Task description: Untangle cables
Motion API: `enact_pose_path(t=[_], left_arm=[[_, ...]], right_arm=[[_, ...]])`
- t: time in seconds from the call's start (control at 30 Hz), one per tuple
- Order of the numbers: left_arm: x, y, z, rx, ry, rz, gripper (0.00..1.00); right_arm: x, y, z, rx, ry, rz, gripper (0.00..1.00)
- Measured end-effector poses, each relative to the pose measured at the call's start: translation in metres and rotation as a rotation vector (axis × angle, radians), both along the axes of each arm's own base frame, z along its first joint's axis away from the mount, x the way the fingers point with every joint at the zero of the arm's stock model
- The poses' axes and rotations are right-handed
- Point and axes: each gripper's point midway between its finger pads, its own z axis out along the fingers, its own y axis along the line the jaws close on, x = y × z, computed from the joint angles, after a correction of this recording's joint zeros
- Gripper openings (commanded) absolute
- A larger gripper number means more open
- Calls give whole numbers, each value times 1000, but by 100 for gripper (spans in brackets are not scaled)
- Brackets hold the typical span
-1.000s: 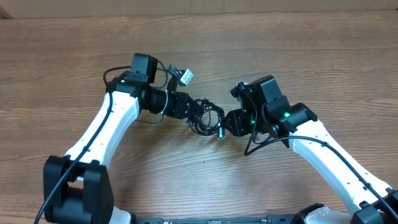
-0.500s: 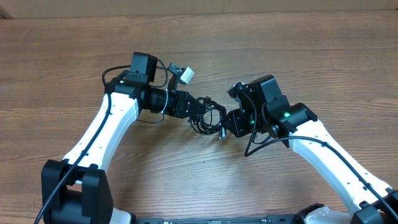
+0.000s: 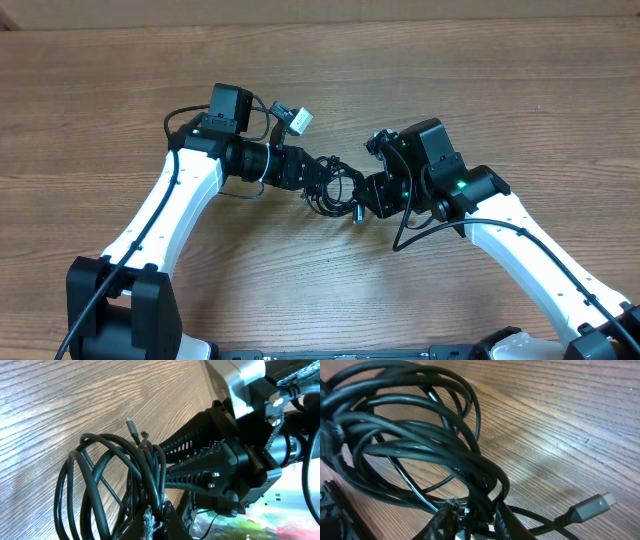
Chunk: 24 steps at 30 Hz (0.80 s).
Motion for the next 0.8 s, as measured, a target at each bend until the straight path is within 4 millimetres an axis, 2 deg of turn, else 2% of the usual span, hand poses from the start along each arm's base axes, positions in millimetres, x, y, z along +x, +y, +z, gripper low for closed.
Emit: enact_pose_path(t=[0.07,0.27,0.37,0.47,0.63,0.7,0.73,0.8], left_arm=[[0,0,0,1,0,1,4],[0,0,-1,5,0,2,4],[1,1,-2,12,-1,4,4],[1,1,-3,17,-2,7,4],[1,2,-3,19,-2,7,4],[1,2,-3,19,-2,7,4],[1,2,-3,20,-2,8,4],[1,2,-3,22,-3,8,4]], right_arm=[[1,0,1,1,-6,4,4],[1,1,1,4,-3,1,4],[-1,-6,-4,-31,14,-19,4],[-2,-21,-14,-111,43,-92,4],[1,-62,-30,-288,80,-303,4],[5,-63,-28,-288,69,-336,15],[7,-61,-27,-273,65,-335,29],[8,-50,-23,-224,56,-284,44]])
